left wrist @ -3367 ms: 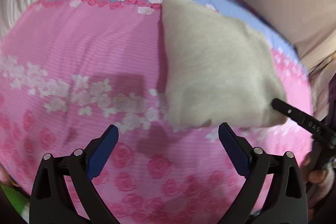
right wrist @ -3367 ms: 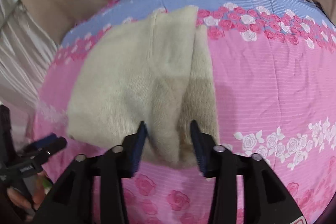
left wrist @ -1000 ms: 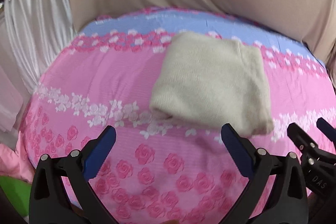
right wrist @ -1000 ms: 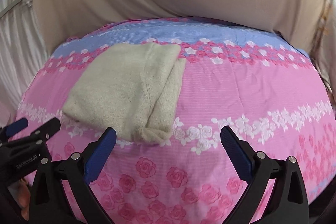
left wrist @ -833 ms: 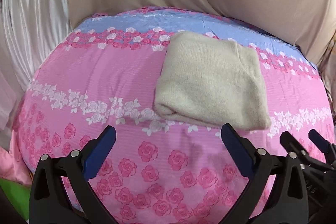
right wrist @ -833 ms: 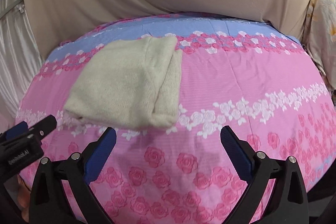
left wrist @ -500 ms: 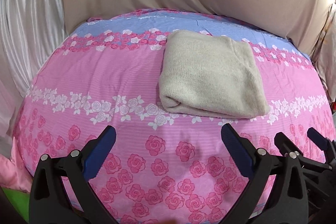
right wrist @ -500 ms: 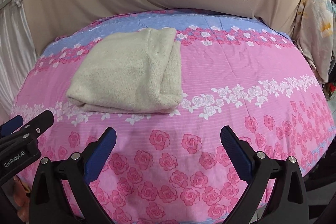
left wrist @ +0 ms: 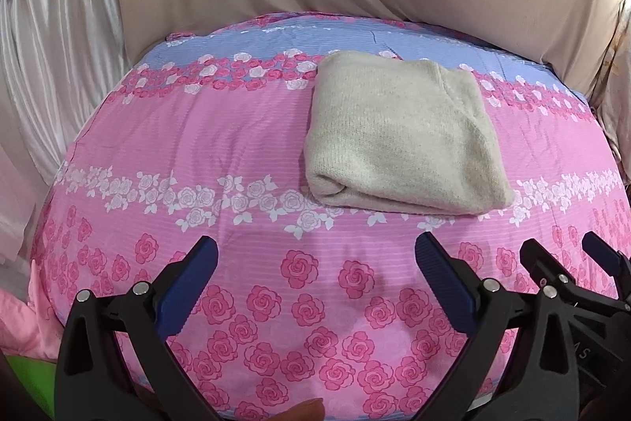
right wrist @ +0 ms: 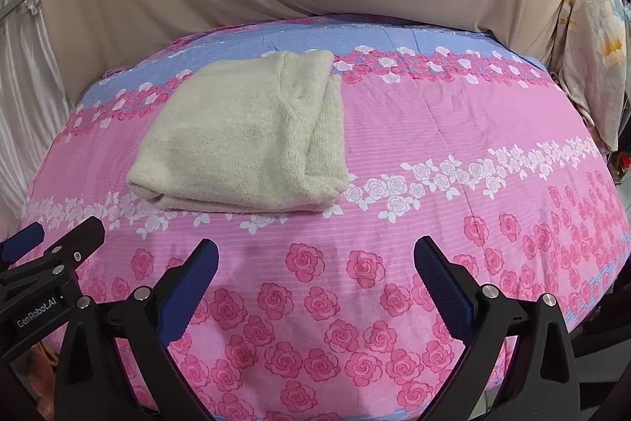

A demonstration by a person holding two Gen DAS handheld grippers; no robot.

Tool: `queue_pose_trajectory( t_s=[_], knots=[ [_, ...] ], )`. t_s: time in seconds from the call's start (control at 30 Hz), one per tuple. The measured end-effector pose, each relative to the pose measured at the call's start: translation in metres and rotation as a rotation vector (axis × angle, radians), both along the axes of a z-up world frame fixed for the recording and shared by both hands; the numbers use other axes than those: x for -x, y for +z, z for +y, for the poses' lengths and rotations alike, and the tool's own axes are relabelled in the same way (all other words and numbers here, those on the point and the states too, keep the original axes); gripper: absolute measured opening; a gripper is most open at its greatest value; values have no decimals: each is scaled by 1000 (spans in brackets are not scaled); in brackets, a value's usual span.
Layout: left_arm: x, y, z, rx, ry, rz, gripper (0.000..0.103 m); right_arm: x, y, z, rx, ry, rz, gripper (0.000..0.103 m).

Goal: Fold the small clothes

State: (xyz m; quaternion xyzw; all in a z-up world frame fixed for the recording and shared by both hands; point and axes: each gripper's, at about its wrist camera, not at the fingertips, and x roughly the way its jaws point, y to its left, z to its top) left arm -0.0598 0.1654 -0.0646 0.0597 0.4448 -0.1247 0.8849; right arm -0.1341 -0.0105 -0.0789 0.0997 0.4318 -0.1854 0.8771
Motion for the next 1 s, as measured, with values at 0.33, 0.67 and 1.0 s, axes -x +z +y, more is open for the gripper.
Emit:
queue_pose_trajectory(
  t_s=[0.33, 0.67, 1.0],
  knots=[
    [0, -4, -3, -22, -1, 5, 98, 2, -1, 3, -3, 2, -3, 98],
    [1, -5, -3, -32, 1, 12, 98, 3, -2, 4, -9, -2, 1, 98],
    [2, -7, -6, -38, -2, 17, 98, 6, -3, 3, -13, -13, 1, 98]
  ],
)
